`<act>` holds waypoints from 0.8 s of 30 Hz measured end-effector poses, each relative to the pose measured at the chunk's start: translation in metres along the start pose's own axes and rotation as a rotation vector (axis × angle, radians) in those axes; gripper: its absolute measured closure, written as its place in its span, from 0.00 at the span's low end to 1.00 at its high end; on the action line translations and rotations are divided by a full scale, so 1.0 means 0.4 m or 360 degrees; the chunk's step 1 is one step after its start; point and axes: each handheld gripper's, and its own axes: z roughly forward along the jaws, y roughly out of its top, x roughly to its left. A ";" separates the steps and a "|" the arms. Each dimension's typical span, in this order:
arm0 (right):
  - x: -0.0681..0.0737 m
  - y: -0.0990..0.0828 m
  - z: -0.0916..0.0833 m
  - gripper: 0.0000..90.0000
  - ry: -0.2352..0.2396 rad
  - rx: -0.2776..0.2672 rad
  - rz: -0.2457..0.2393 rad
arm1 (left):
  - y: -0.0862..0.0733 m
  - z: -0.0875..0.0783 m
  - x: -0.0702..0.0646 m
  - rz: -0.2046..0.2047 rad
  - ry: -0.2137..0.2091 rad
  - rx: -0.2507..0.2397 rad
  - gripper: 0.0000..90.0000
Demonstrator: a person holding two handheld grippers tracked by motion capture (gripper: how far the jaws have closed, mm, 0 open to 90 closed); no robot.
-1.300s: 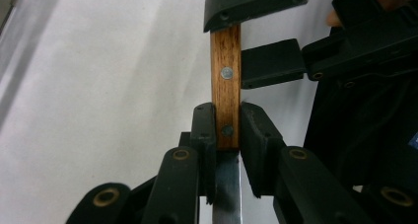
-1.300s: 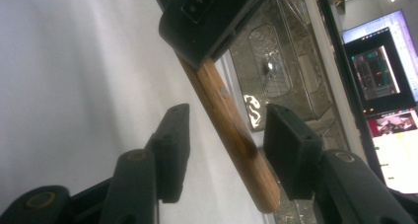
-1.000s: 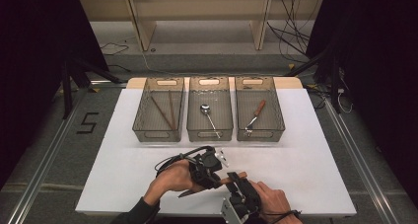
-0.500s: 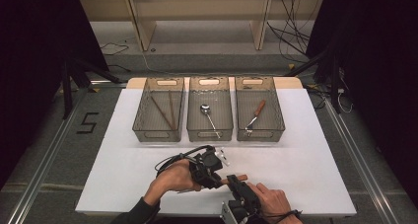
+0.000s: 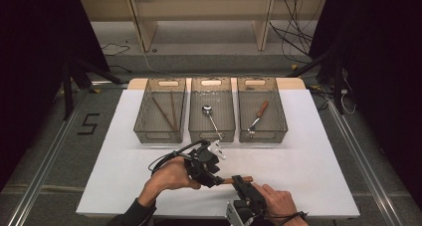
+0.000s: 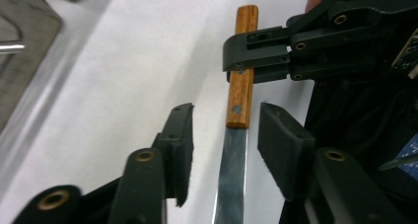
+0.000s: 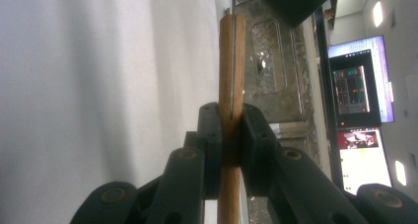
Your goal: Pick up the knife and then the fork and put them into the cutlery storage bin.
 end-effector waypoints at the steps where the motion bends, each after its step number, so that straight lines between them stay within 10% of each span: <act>1: -0.001 -0.001 0.000 0.90 0.0002 0.0004 0.0016 | -0.001 -0.007 0.004 -0.0013 0.0010 -0.0017 0.60; 15: -0.045 -0.050 0.000 0.90 0.0035 0.0138 0.0177 | -0.043 -0.108 0.050 -0.0217 0.0141 -0.0420 0.32; 24: -0.124 -0.129 0.012 0.90 0.0070 0.0262 0.0525 | -0.119 -0.148 0.067 -0.0346 0.0280 -0.0649 0.27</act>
